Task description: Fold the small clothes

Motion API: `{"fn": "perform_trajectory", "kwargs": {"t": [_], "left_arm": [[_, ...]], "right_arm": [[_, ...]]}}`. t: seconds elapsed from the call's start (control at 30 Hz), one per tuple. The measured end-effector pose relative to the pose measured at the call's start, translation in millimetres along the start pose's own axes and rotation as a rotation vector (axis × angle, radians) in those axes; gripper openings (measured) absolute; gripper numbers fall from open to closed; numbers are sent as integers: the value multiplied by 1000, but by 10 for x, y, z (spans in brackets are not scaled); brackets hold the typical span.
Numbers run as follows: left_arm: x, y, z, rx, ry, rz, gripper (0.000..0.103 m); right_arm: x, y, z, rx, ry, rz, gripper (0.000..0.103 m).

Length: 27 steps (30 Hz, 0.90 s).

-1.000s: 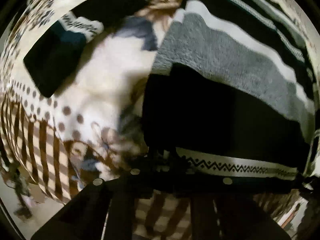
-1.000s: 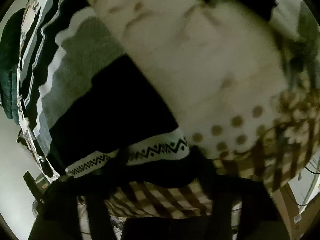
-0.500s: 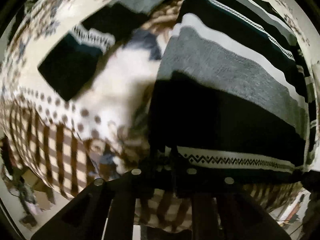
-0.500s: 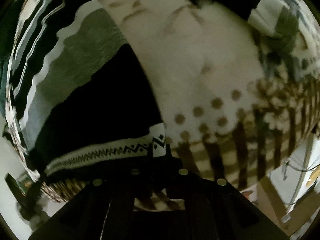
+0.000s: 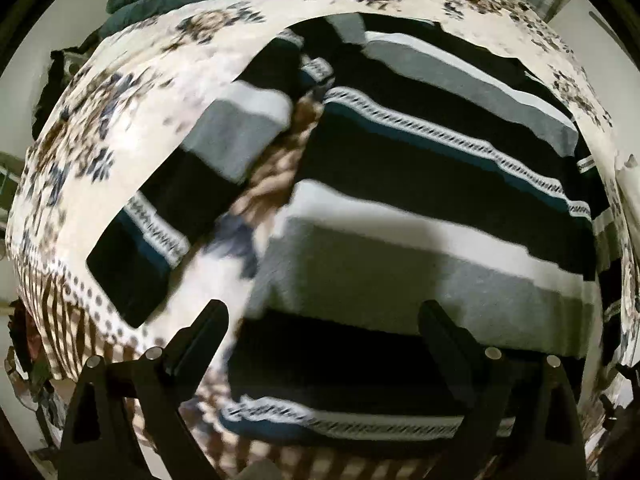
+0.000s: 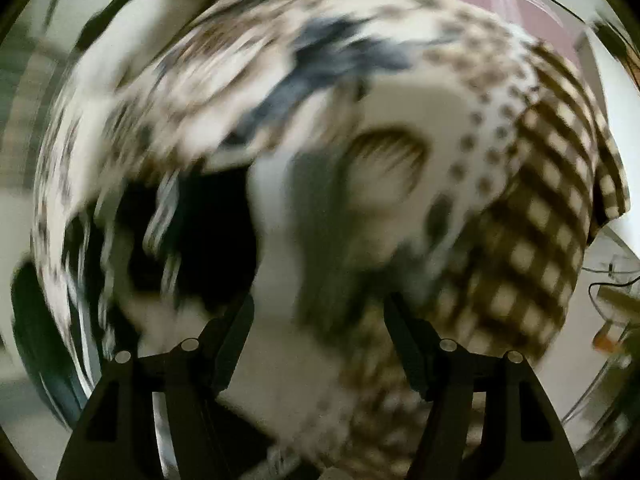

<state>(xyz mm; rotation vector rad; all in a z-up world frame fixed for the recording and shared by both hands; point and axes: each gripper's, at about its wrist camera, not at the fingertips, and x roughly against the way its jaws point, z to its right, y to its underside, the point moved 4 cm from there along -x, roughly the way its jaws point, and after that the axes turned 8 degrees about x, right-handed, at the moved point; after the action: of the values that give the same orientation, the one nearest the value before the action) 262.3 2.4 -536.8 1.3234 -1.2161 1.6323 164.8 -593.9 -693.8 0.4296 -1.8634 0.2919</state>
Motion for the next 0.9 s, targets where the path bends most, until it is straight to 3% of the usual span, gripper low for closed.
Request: {"fn": "perform_trajectory", "kwargs": {"t": [0.17, 0.2, 0.23, 0.27, 0.3, 0.57, 0.63, 0.67, 0.8, 0.9], "left_arm": [[15, -89, 440, -46, -14, 34, 97], [-12, -122, 508, -58, -16, 41, 97], [-42, -130, 586, -73, -16, 47, 97], [-99, -141, 660, -91, -16, 49, 97], [-173, -147, 722, -108, -18, 49, 97], [-856, -38, 971, -205, -40, -41, 97], [-998, -7, 957, -205, -33, -66, 98], [-1045, -9, 951, -205, -32, -67, 102], [-1161, -69, 931, -178, -20, -83, 103], [-1194, -97, 921, -149, -23, -69, 103]], "right_arm": [[-328, -277, 142, -141, -97, -12, 70], [-351, -267, 97, -141, -107, -2, 66], [-377, -236, 38, -139, -117, 8, 56], [-379, -273, 41, -134, -127, 10, 26], [-390, -282, -7, -130, -155, -2, 12], [269, -640, -29, 9, -137, 137, 10], [264, -744, -37, 38, -127, 124, 11], [243, -755, 45, 36, -120, 87, 14], [128, -727, 344, -73, -122, 13, 50], [78, -622, 504, -186, -190, 16, 54]]}}
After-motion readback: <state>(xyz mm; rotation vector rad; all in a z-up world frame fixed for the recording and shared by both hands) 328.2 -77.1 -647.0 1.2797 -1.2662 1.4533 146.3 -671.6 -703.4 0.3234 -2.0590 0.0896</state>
